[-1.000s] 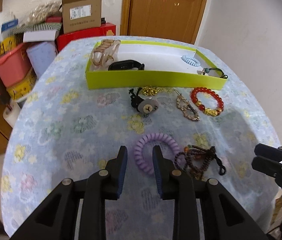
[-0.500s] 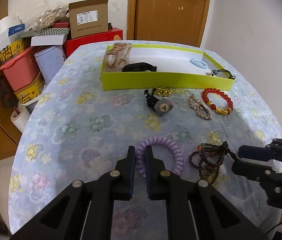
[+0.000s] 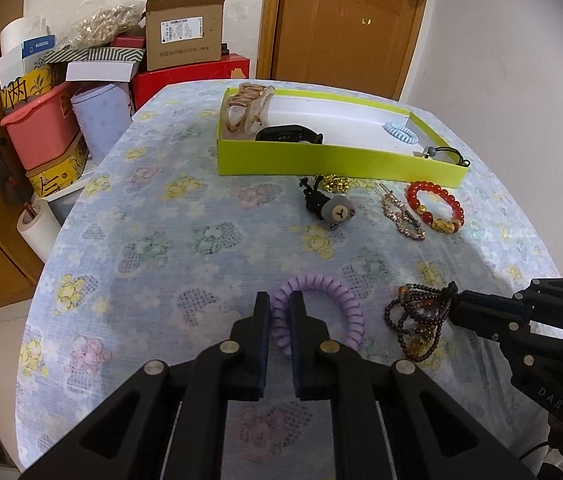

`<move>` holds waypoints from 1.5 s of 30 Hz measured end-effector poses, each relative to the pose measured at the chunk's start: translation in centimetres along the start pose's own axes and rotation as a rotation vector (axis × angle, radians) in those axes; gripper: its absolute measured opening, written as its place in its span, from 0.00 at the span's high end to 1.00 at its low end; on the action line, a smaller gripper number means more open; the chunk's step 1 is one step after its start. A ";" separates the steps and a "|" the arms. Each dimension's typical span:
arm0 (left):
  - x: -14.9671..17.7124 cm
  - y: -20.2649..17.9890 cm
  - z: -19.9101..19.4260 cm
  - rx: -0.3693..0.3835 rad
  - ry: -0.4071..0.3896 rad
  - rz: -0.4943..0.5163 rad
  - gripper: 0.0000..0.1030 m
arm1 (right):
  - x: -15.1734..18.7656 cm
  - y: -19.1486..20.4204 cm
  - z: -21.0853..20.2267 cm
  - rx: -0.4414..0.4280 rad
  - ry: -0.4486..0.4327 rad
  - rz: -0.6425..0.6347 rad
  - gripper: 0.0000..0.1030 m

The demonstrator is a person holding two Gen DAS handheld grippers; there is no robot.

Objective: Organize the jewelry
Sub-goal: 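Grasp the purple coiled hair tie with the left tool while the right tool grasps the dark beaded strand, then carry the purple hair tie and beaded strand into the tray while opening both tools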

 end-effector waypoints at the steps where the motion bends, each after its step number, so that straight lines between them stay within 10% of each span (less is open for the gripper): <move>1: 0.0 0.0 -0.2 0.004 -0.004 -0.001 0.91 | 0.0 -0.1 -0.3 -0.004 -0.005 0.007 0.95; 23: -2.6 -2.6 -5.2 0.050 -0.114 0.044 0.91 | -2.8 -2.9 -8.6 -0.028 -0.202 0.122 0.95; 45: -7.9 -3.2 -3.8 0.035 -0.143 0.068 0.91 | -7.4 -5.7 -8.3 -0.017 -0.248 0.122 0.95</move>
Point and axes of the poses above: each gripper's, at about its wrist camera, not at the fingertips, and z roughly the way its jaws point, y to its left, x to its underside, the point moved 3 cm from there along z, roughly the way its jaws point, and after that the axes turned 2 degrees about z, right-handed, at the moved point
